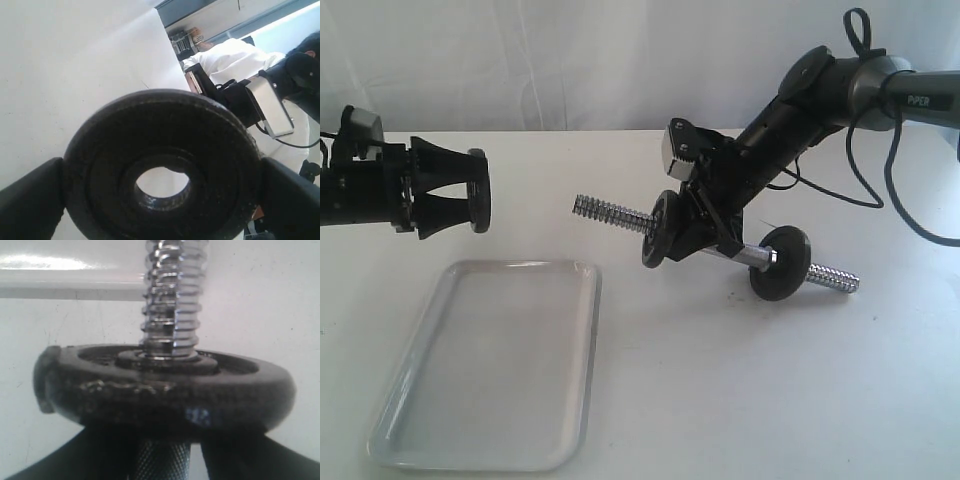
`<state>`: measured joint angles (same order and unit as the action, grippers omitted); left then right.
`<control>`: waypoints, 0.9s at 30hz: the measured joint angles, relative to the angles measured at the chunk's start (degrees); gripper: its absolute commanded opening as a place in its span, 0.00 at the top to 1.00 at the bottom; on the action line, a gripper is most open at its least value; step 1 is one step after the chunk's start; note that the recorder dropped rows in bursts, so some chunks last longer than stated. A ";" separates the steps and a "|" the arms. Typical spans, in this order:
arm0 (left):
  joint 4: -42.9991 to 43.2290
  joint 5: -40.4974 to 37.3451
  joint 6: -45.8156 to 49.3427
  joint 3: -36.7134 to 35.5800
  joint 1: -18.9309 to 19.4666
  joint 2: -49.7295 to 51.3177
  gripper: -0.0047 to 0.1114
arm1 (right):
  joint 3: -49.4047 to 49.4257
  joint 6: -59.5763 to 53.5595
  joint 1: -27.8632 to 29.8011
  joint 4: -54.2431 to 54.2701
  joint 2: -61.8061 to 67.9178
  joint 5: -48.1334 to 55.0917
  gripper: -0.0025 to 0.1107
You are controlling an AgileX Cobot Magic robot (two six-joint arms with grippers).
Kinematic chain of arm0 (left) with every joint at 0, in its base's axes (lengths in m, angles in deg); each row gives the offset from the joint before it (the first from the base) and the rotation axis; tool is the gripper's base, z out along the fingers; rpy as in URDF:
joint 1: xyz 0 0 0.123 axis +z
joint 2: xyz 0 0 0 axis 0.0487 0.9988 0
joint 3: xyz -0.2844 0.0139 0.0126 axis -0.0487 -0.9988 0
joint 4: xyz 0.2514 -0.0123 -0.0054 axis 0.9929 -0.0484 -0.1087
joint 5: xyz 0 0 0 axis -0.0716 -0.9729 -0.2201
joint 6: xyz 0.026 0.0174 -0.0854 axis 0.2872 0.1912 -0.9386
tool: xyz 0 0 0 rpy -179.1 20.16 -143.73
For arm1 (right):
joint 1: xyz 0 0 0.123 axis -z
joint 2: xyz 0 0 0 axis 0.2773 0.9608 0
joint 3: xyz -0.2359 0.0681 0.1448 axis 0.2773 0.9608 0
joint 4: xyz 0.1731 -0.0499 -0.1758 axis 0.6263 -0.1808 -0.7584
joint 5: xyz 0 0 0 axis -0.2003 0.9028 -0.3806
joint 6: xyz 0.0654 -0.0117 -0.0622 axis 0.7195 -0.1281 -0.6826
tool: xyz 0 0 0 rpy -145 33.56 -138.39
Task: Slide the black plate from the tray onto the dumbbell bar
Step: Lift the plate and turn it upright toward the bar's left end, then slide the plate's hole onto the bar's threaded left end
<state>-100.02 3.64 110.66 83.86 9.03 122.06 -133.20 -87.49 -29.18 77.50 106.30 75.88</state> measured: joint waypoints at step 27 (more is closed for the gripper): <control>5.16 0.00 -6.64 7.98 -6.91 3.73 0.96 | 0.00 -3.22 0.00 0.00 0.00 1.08 0.98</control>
<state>-94.85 3.64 104.02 91.84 2.11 125.79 -133.20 -90.71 -29.18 77.50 106.30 76.96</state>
